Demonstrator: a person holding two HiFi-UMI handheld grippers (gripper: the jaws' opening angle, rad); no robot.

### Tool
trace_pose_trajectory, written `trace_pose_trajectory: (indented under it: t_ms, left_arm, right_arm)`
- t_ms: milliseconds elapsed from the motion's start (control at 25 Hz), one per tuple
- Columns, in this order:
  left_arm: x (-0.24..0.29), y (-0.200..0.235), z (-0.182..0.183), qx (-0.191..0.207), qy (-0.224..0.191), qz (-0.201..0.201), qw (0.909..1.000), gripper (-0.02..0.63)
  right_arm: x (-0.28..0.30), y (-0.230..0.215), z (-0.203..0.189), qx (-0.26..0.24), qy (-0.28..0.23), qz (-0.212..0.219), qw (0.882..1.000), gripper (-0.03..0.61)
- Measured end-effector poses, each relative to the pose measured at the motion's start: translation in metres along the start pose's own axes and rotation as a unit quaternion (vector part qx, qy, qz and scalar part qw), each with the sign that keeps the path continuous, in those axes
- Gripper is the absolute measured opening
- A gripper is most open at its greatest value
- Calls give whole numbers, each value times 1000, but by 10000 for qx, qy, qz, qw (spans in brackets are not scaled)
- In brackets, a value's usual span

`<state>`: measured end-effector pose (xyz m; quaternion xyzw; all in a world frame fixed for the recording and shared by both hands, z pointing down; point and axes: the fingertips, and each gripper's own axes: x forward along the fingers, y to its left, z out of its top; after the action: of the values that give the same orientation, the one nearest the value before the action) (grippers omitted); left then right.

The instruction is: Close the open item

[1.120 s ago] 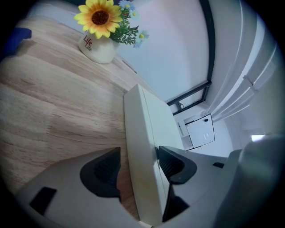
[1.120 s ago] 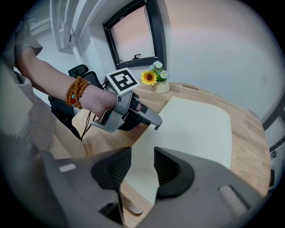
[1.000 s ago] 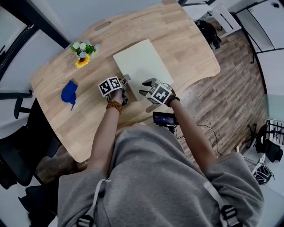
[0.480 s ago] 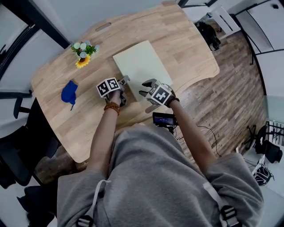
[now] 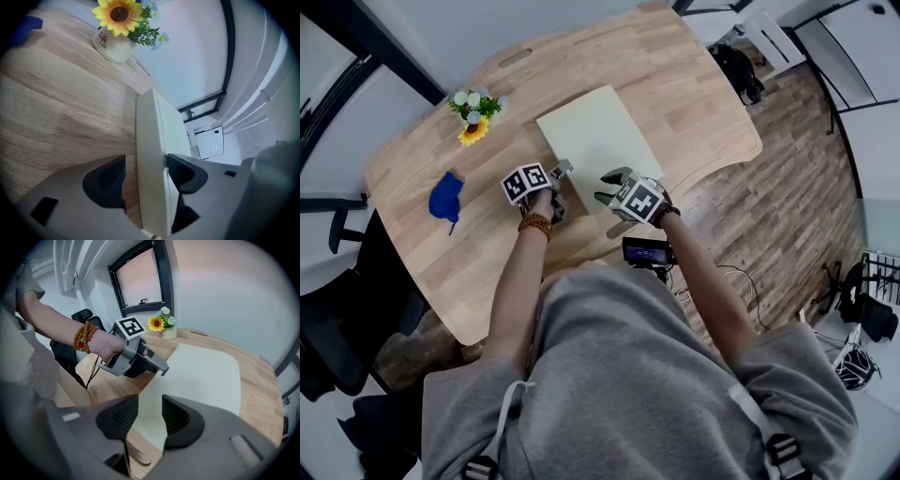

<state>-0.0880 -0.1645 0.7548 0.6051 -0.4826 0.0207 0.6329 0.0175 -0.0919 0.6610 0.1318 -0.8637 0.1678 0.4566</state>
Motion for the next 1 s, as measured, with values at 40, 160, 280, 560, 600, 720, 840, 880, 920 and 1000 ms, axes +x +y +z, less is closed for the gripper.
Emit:
trace_pose_trajectory:
  t_ms: [40,160,280,560,600,720,840,880,920,1000]
  left_arm:
    - [0,0,0,8,16,20,10000,284]
    - [1,-2,-1,-83,32,62,9999,284]
    - [5,-4,-3,-215,48,39,9998,284]
    - [1,-1,4,-185,71,-33,9998,290]
    - [2,0,5,-238,70,-58,9997,293]
    - [4,1,7,-285,102,-97,9995,299]
    - [4,0,8,-308,146,-146,9993,299]
    - [3,0,7,-325,159,-157,9992,299]
    - [2,-1,6,-317,168,-156,9992,298]
    - [1,-2,4,-252,189,-158,9994,298]
  right_arm:
    - [0,2,1,30,-8,17,10000,167]
    - [2,3,3,33,-14,38,10000,167]
    - [5,5,7,28,-34,46,10000,164]
    - [6,8,5,1,-23,56,10000,160]
    - [6,8,4,2,-24,51,10000,158]
    - [4,6,2,23,-28,24,10000,158]
    - [2,2,1,57,-35,-19,10000,158]
    - [1,1,1,67,-39,-29,10000,158]
    - [0,0,1,76,-43,-36,10000,158]
    - [0,0,0,87,-51,-43,9999,158]
